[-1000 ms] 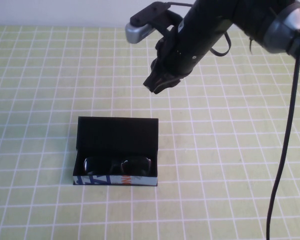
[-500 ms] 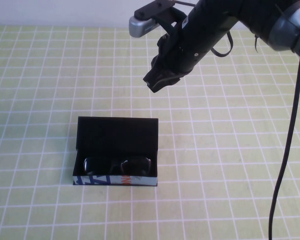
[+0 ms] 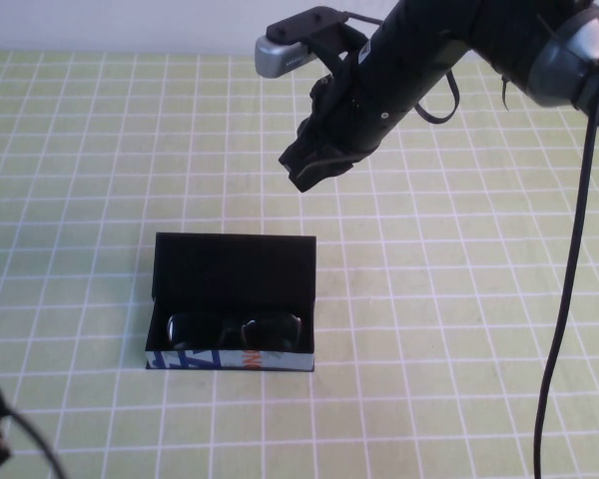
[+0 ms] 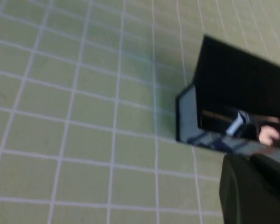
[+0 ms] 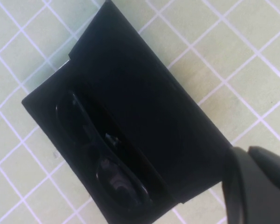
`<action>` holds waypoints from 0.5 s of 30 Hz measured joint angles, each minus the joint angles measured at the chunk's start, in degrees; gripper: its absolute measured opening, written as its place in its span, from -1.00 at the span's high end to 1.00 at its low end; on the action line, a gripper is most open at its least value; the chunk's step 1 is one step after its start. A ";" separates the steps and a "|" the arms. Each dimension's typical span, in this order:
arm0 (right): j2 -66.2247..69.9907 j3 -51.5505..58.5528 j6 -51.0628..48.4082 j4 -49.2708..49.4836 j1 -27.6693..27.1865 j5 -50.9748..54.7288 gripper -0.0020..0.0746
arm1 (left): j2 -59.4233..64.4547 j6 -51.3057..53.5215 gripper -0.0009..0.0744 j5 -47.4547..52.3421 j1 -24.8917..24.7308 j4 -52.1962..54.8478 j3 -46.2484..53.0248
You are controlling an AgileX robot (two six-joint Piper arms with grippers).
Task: Return glasses to glasses case
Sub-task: Close the glasses case
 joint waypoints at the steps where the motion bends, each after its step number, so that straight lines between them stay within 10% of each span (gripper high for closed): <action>1: 0.10 0.00 0.14 0.00 0.00 0.00 0.98 | 3.61 2.28 0.98 2.61 -1.64 -1.24 -2.24; 15: 0.11 0.00 0.60 0.00 0.00 0.00 0.98 | 48.73 50.11 0.98 7.49 -9.31 -36.15 -16.22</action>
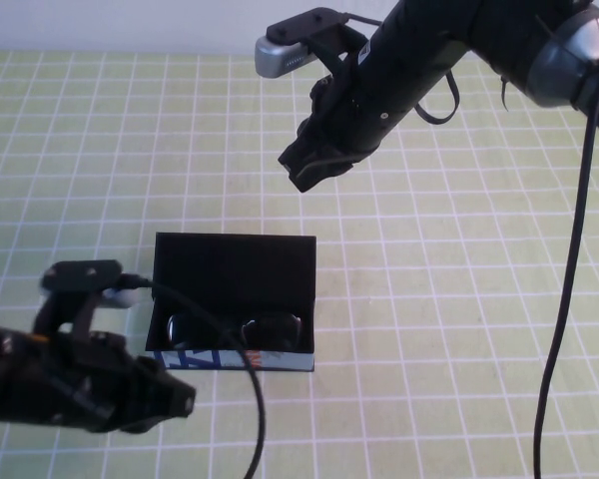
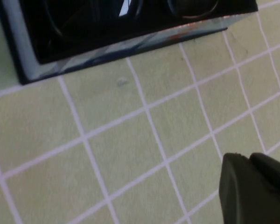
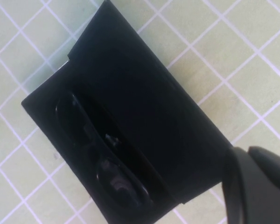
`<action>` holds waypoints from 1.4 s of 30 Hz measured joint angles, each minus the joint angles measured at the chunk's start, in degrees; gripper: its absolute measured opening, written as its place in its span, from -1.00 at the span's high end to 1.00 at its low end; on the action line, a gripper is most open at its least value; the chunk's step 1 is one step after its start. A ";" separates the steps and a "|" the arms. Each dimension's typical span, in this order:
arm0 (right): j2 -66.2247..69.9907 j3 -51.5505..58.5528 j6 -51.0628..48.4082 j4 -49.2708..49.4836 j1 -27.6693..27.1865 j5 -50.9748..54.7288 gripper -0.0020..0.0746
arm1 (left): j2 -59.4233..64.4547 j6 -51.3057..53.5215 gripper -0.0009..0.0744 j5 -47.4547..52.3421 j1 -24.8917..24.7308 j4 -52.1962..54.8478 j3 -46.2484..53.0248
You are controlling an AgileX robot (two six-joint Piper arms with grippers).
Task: Return glasses to glasses case
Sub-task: Close the glasses case
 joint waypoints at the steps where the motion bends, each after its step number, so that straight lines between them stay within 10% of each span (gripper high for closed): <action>1: 0.22 0.00 0.14 0.00 0.00 0.00 0.98 | 2.82 3.88 0.98 -0.72 0.00 -3.37 -0.39; 13: 3.05 0.00 3.15 0.00 -3.63 -0.16 0.98 | 21.50 40.21 0.98 -4.67 0.00 -37.39 -2.13; 42: 16.50 0.00 5.45 10.08 -4.48 -6.52 0.98 | 26.04 50.10 0.98 -6.07 0.00 -45.36 -2.26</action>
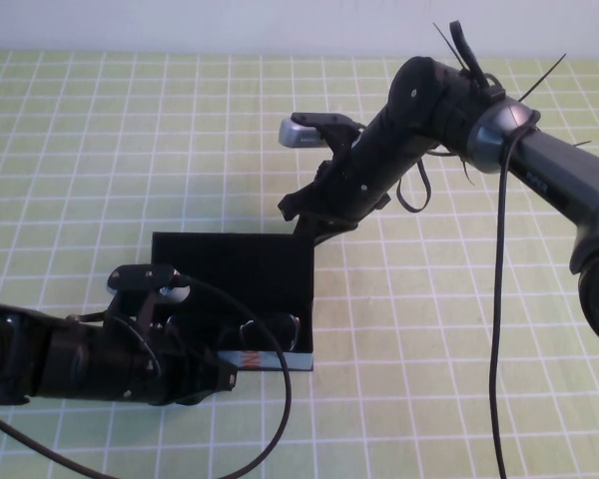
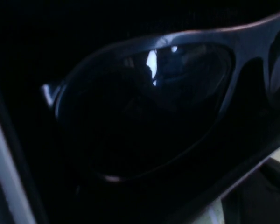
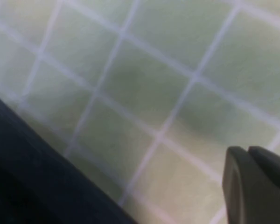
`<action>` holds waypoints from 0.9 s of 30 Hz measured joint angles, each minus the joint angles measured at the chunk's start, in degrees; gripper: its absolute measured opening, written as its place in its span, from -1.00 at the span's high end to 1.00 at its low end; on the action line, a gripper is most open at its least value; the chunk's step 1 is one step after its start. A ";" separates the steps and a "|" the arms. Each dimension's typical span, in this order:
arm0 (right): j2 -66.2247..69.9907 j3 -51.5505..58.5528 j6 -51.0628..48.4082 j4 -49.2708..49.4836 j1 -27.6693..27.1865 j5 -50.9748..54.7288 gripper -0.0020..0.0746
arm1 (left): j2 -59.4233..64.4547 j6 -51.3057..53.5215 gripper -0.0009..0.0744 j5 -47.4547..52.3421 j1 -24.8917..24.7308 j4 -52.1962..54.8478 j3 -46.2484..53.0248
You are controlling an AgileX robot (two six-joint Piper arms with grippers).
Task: Return glasses to glasses case
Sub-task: Close the glasses case
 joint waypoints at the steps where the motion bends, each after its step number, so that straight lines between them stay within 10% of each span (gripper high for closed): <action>1: 0.00 0.00 -0.26 1.01 0.00 0.75 0.98 | 0.03 0.00 0.98 0.00 0.00 -0.12 0.00; 27: -5.83 0.65 -3.38 7.01 0.49 5.04 0.98 | 0.13 1.34 0.98 -0.59 0.00 -0.67 0.00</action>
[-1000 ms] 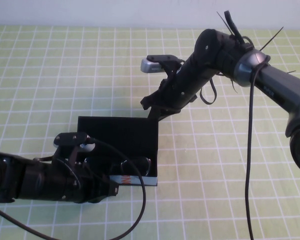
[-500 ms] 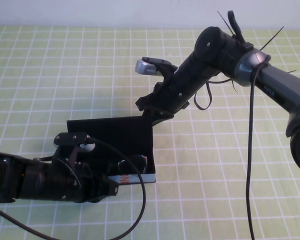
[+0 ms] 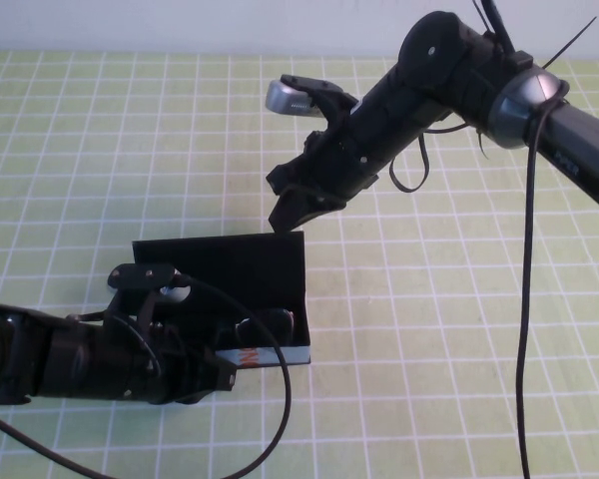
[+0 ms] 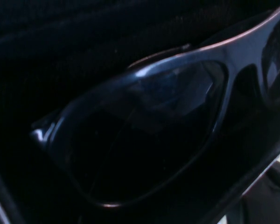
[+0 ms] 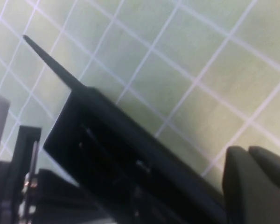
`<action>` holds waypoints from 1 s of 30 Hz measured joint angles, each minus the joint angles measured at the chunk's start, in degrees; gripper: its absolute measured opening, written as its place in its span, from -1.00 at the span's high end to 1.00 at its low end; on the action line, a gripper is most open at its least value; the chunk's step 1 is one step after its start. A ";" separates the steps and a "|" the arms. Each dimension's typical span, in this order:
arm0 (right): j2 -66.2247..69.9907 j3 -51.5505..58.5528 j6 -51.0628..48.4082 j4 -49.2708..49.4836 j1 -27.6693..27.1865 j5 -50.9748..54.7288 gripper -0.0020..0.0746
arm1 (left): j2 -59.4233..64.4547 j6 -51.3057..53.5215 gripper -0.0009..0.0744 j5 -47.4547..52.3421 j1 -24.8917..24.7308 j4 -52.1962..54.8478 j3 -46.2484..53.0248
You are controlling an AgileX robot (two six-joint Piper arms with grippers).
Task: Return glasses to glasses case
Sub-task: Close the glasses case
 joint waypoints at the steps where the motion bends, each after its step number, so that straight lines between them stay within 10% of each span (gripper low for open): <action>1: -0.17 0.43 0.00 -0.25 0.32 0.00 0.98 | 0.00 0.13 0.98 -0.03 0.00 -0.10 0.00; 16: -8.03 11.90 -0.31 -2.72 3.93 0.15 0.98 | -4.34 -7.73 0.98 -0.75 0.00 7.80 0.00; 30: -9.02 22.08 -0.41 -6.31 9.28 0.03 0.98 | -43.20 -24.44 0.98 -0.54 0.00 24.58 7.84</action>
